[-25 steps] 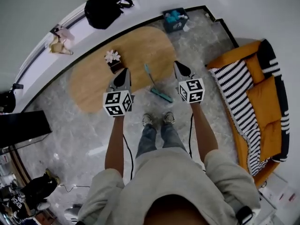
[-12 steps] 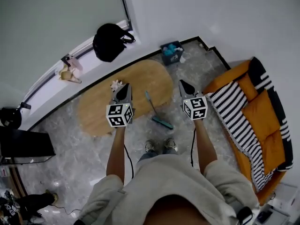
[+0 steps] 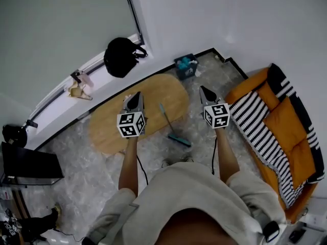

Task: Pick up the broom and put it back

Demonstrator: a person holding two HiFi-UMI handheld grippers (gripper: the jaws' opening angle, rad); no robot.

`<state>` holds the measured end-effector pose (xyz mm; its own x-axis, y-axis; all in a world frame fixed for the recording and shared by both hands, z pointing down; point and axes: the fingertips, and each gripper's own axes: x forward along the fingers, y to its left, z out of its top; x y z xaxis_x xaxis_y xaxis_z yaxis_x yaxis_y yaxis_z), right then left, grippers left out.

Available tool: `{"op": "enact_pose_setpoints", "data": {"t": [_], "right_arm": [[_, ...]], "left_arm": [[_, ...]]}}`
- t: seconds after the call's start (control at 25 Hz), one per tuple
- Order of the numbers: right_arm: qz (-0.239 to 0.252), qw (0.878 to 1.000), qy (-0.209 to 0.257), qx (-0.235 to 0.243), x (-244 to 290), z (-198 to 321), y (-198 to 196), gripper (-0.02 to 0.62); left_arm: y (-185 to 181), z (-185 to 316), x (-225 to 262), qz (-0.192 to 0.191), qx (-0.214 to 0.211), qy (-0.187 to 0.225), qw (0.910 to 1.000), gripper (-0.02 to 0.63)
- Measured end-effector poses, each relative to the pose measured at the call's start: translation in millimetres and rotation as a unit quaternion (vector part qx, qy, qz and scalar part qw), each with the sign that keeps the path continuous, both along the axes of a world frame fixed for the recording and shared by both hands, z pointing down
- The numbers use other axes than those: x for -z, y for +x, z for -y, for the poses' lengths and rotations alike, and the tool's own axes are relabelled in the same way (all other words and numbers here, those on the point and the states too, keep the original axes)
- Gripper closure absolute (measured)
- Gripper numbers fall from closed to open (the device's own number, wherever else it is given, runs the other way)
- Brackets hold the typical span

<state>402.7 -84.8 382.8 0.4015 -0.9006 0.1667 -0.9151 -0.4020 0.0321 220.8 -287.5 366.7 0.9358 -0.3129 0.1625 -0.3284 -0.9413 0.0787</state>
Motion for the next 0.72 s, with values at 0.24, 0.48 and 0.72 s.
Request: {"op": "enact_pose_setpoints", "data": {"t": [0.24,0.48,0.72], "right_arm": [[-0.005,1.000,-0.004,0.000,4.9,-5.9,-0.1,0.595],[-0.010,1.000,-0.005,-0.005,8.3,-9.5,3.2,0.595],[-0.007,1.000,-0.008,-0.004,4.7,-8.3,3.6,0.595]], "left_arm": [[-1.7,-5.1,5.4,-0.003,0.001,0.002,1.0000,0.604],[-2.3,-7.9,5.7,-0.003,0.002,0.003,1.0000,0.606],[-2.1,-7.3,6.6,-0.002,0.002,0.005,1.0000,0.604]]}}
